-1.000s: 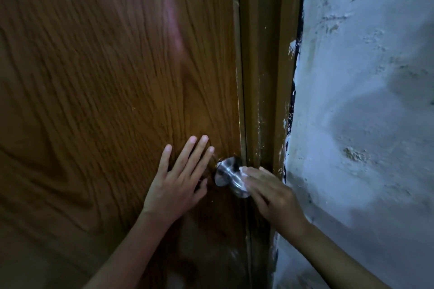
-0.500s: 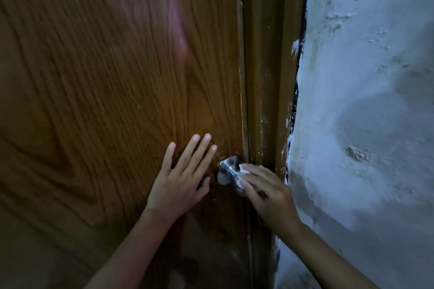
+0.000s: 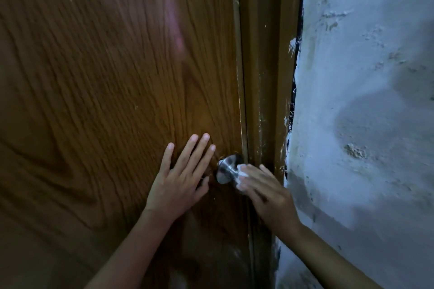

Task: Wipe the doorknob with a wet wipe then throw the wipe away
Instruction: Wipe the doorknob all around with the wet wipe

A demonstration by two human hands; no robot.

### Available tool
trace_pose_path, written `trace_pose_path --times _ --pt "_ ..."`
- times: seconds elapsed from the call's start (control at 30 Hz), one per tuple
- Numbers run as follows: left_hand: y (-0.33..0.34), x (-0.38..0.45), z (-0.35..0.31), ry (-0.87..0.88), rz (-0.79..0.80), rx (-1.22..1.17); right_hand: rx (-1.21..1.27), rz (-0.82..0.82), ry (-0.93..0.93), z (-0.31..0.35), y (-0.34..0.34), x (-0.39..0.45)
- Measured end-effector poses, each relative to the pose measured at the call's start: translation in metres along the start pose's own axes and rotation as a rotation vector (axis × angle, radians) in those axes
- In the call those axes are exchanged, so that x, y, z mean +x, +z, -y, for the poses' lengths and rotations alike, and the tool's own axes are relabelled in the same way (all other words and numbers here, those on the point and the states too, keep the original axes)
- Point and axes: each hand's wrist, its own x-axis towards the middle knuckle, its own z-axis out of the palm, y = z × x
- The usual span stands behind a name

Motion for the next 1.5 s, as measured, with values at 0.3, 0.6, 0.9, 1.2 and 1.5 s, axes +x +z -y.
trace_pose_path --times 0.3,0.6,0.9,1.2,1.5 --pt "0.0 0.001 0.0 -0.008 -0.008 -0.003 0.72 -0.195 1.009 0.021 -0.009 0.004" --pt "0.001 0.001 -0.001 -0.013 -0.026 -0.013 0.417 -0.242 0.748 0.031 -0.011 -0.005" --pt "0.002 0.0 -0.001 -0.007 -0.029 0.008 0.647 -0.158 1.014 0.025 -0.006 -0.014" --pt "0.002 0.0 -0.001 -0.012 -0.034 -0.017 0.672 -0.215 1.082 0.024 -0.008 -0.004" --pt "0.002 0.001 -0.001 -0.011 -0.041 -0.034 0.579 -0.285 1.013 0.025 -0.011 0.0"
